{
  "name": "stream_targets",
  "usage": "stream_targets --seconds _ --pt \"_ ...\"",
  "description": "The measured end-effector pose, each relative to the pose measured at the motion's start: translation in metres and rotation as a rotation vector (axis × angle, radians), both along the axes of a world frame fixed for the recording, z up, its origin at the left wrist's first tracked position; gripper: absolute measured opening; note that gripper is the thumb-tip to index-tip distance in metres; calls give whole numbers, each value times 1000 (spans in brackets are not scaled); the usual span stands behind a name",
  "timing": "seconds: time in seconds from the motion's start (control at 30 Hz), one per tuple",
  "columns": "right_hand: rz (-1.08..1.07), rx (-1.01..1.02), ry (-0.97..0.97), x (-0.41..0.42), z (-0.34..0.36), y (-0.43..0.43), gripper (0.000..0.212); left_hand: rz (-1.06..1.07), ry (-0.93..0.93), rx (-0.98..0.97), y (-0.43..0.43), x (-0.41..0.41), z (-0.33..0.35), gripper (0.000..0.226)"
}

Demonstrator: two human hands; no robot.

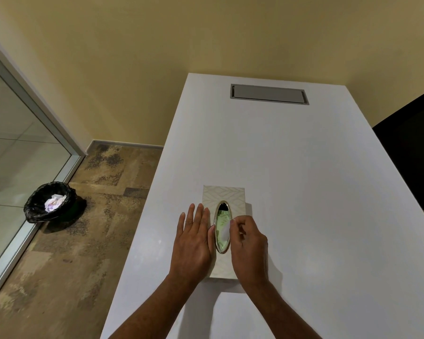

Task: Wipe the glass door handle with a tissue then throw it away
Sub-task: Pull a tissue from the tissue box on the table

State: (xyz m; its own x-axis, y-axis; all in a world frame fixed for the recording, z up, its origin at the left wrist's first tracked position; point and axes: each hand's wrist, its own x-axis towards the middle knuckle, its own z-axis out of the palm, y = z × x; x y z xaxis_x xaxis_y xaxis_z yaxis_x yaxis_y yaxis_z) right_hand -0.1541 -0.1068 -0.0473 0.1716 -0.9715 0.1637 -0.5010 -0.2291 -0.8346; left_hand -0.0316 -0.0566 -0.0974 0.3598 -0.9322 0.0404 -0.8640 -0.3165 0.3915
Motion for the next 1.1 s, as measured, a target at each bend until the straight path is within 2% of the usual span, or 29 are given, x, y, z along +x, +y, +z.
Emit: stream_targets --seconds 0.2,0.37,0.47,0.73,1.0,1.1 --pt "-44 -45 -41 2 12 -2 21 -1 -8 -9 0 0 2 74" --pt "-66 -73 -91 0 28 -3 15 1 -13 6 -1 0 2 72" --pt "-99 -34 -167 0 38 -7 6 -14 -26 19 0 0 2 80" --pt "-234 323 -545 -12 62 -19 11 4 -31 1 0 2 0 73" --pt "-349 419 -595 -28 101 -29 14 12 -3 -47 1 5 36 70" --pt "-332 539 -702 -31 120 -29 17 27 14 -103 9 2 63 70"
